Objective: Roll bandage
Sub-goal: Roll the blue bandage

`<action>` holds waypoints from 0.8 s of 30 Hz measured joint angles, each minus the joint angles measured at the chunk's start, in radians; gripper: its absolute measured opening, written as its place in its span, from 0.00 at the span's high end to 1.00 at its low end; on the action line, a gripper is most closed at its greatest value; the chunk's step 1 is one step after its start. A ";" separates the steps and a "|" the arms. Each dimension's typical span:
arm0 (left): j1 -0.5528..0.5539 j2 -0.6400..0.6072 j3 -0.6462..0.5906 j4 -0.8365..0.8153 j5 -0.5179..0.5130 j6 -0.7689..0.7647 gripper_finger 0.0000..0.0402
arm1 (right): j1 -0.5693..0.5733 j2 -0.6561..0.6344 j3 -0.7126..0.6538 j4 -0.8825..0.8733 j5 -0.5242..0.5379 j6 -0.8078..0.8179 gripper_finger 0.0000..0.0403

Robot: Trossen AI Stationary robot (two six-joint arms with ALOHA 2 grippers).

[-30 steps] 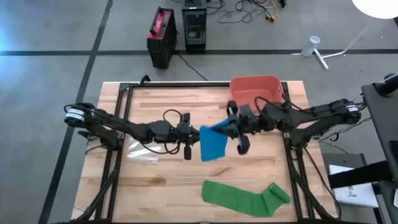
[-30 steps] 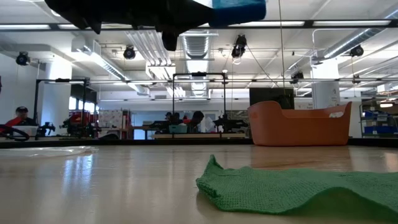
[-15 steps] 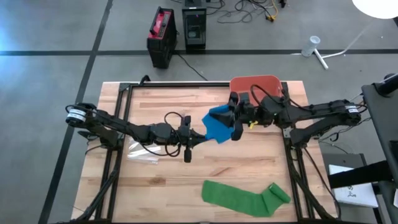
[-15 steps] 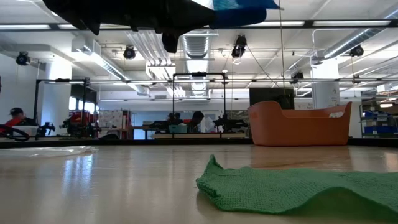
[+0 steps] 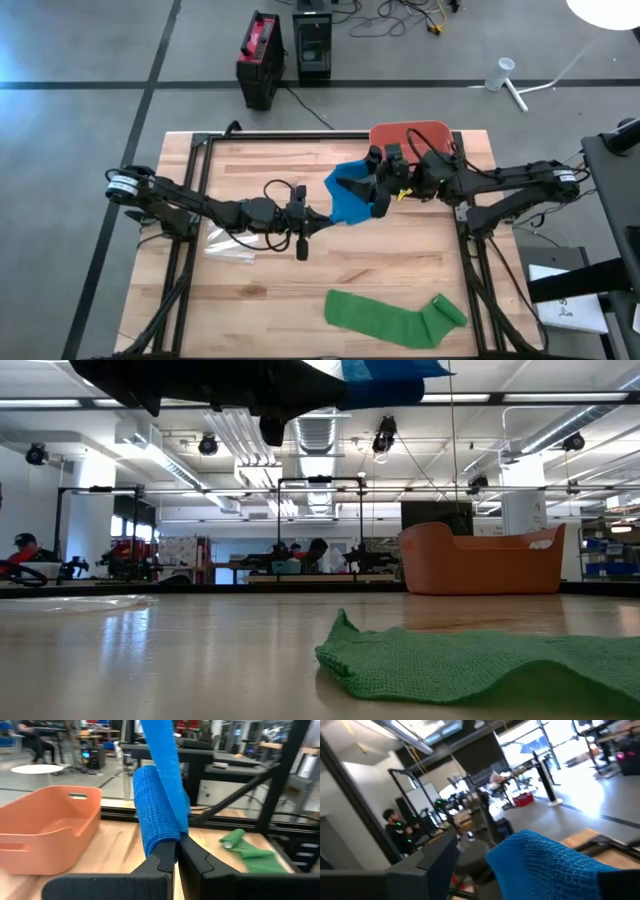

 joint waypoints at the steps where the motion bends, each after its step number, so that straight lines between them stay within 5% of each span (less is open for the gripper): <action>1: 0.003 0.005 0.000 0.003 -0.006 0.002 1.00 | 0.005 0.002 0.000 0.009 0.000 0.000 0.44; 18: 0.022 0.172 0.001 0.167 0.056 -0.064 1.00 | -0.070 0.029 0.021 0.018 0.078 0.027 0.41; 24: 0.020 0.187 0.001 0.169 0.071 -0.077 1.00 | -0.126 0.083 -0.003 -0.149 0.072 0.153 0.40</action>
